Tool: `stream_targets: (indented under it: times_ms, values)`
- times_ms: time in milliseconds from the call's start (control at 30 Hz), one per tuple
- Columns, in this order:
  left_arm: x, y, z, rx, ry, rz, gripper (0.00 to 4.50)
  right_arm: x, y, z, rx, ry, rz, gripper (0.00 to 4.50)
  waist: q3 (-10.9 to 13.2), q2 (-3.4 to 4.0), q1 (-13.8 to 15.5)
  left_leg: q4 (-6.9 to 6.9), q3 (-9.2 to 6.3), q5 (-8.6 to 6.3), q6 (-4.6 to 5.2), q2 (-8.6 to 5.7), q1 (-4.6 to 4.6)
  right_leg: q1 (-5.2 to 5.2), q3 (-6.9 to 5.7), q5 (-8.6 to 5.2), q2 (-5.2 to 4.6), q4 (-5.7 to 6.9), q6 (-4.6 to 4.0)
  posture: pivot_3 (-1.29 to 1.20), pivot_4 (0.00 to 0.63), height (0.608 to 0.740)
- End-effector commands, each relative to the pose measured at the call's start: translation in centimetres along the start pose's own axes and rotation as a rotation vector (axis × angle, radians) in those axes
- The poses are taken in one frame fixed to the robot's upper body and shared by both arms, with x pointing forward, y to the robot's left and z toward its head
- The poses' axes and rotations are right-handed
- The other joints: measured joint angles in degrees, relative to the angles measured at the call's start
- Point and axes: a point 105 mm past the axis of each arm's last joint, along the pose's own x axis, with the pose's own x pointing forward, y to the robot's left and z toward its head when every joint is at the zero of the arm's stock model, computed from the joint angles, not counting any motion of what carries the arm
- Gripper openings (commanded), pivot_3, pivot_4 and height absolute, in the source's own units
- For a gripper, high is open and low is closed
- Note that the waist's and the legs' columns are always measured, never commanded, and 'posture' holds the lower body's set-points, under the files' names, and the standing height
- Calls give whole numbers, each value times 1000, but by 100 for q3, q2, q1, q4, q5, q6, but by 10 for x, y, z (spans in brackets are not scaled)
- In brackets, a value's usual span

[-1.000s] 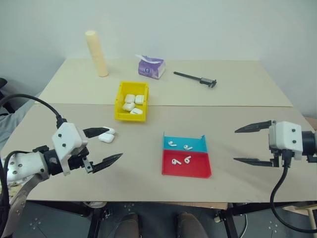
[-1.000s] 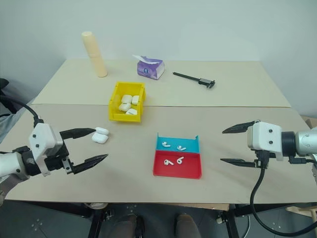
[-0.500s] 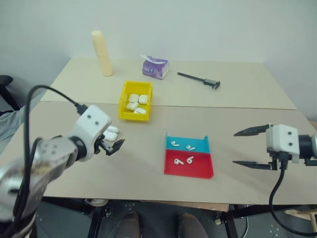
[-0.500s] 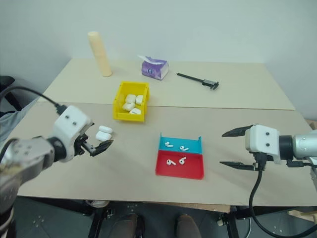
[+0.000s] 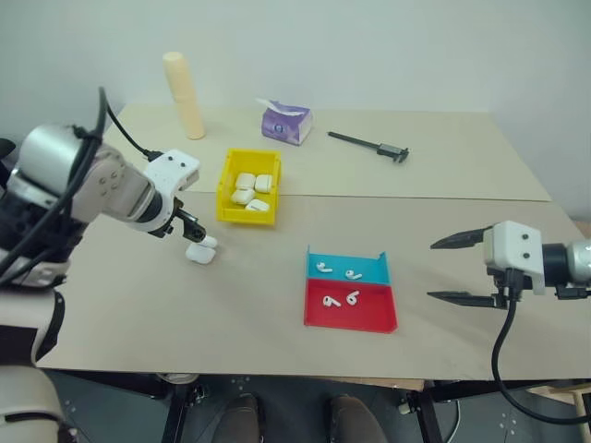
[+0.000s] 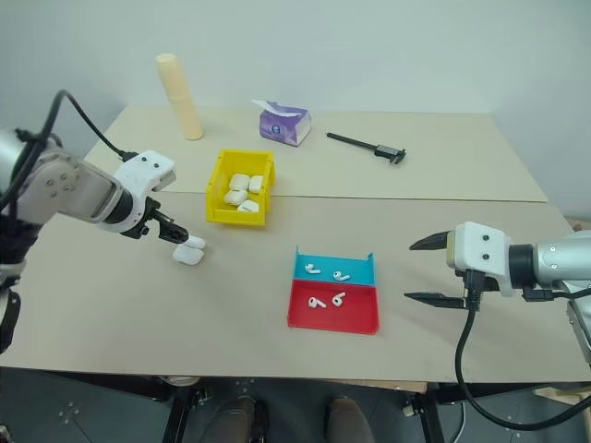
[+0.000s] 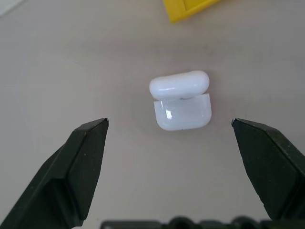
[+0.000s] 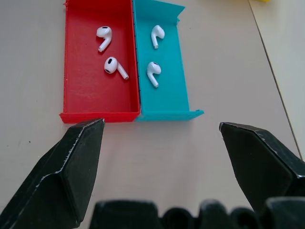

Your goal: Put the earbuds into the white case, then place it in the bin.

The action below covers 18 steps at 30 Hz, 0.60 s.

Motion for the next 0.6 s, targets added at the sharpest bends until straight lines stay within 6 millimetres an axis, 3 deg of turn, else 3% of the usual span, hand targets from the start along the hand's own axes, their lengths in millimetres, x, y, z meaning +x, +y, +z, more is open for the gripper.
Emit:
stream_targets:
  times_ms: [33,167,433,600]
  values:
    - [5,3,1,-37,72,-19,4500,-11,-6,9,-31,16,-32,4457,0,0,0,0,1,1,-1,-1,-4,-3,-2,0,0,0,0,0,150,740]
    - [16,2,0,-120,150,-72,4500,-13,-5,7,-12,37,-30,4457,0,0,17,5,4,3,-4,-1,-31,-31,-2,0,1,6,0,0,150,740]
    - [43,6,-5,-149,220,-12,4500,-12,-2,4,8,48,-31,4457,0,0,30,8,7,6,-7,-4,-70,-68,0,1,1,8,0,0,150,740]
    - [51,-5,1,-164,229,-72,4500,-9,0,0,12,68,-38,4457,0,0,42,12,9,7,-8,-4,-72,-64,-9,1,0,9,0,0,150,740]
